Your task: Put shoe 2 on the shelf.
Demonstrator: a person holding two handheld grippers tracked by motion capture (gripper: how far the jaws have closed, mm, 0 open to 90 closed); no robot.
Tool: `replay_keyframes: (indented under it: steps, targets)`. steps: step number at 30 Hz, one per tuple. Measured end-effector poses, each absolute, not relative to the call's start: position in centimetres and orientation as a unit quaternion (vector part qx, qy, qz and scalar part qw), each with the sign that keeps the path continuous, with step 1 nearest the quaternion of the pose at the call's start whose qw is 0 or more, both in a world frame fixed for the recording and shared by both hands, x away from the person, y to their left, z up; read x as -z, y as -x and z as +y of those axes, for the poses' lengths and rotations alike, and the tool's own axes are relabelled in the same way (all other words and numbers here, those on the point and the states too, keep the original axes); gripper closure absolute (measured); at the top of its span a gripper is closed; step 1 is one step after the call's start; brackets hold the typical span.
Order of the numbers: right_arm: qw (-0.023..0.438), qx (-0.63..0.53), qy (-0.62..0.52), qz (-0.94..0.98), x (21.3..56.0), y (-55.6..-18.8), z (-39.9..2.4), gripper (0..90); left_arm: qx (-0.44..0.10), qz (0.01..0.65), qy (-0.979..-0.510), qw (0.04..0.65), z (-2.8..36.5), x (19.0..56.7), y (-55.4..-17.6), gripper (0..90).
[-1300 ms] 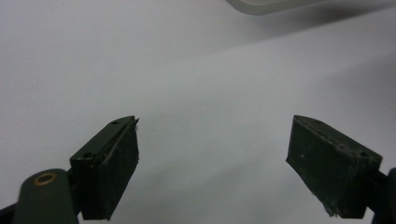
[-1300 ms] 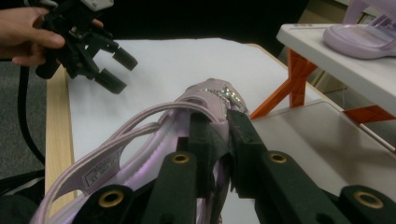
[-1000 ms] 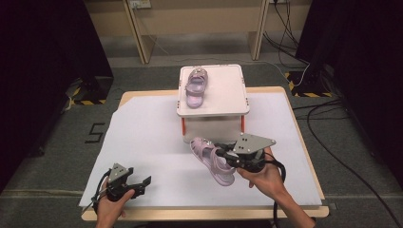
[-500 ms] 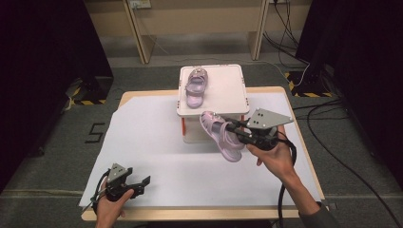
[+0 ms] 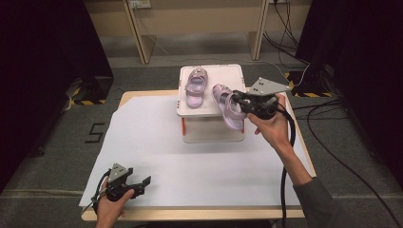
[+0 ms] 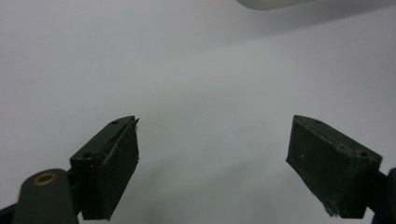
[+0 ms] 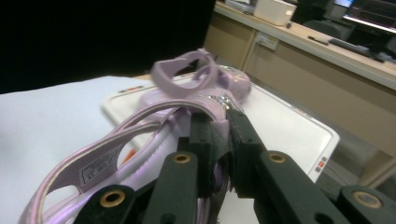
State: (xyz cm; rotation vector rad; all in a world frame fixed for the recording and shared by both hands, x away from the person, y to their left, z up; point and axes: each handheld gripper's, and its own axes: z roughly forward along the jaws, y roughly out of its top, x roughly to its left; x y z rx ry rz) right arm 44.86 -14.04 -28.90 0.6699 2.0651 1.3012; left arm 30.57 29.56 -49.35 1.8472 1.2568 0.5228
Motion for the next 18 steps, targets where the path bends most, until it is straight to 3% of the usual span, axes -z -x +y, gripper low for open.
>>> replay_keyframes:
  steps: [18]
  targets:
    - [0.342, -0.423, -0.304, 0.782, 29.3, -52.3, -10.1, 82.4, -0.206, 0.497, -0.732, 0.417, 29.5, 49.3, -30.5, 16.0]
